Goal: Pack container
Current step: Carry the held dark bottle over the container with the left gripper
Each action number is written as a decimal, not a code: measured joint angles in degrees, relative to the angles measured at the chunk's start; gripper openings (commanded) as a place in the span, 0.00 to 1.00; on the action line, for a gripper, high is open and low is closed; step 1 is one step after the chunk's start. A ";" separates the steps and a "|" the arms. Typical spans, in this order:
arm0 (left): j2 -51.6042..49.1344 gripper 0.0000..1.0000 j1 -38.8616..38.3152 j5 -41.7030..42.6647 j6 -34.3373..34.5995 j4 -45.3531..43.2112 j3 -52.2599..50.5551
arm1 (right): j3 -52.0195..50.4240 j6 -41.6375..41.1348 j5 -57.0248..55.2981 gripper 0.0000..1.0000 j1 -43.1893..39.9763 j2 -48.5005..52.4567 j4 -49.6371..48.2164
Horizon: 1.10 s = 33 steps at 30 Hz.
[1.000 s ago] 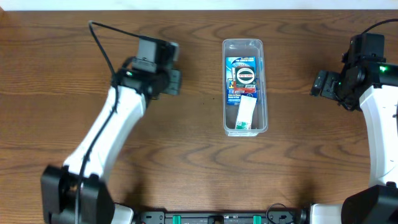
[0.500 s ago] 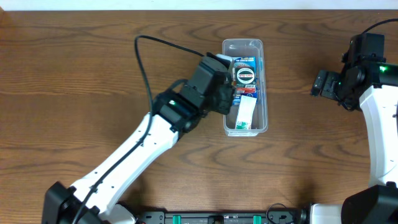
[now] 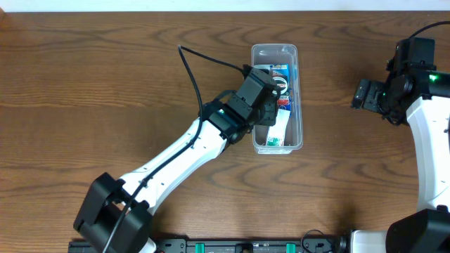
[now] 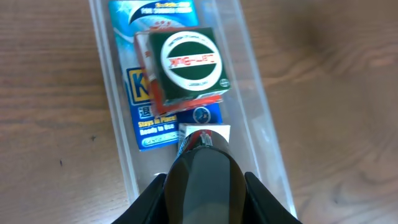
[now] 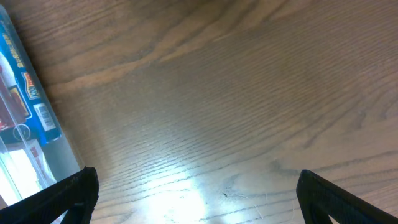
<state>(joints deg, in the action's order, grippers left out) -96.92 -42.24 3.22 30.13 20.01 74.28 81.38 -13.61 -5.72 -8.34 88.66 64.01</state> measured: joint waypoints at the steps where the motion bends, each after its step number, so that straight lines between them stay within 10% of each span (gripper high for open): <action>1: -0.37 0.29 0.02 -0.26 0.33 -0.02 0.00 | 0.00 0.00 0.00 0.99 0.00 0.00 0.00; 33: -4.98 0.31 -0.94 -1.97 2.60 0.96 0.00 | 0.00 0.00 0.00 0.99 0.00 0.00 0.00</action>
<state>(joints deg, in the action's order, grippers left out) -101.91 -43.18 1.26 32.73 20.97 74.28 81.38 -13.61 -5.72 -8.34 88.66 64.01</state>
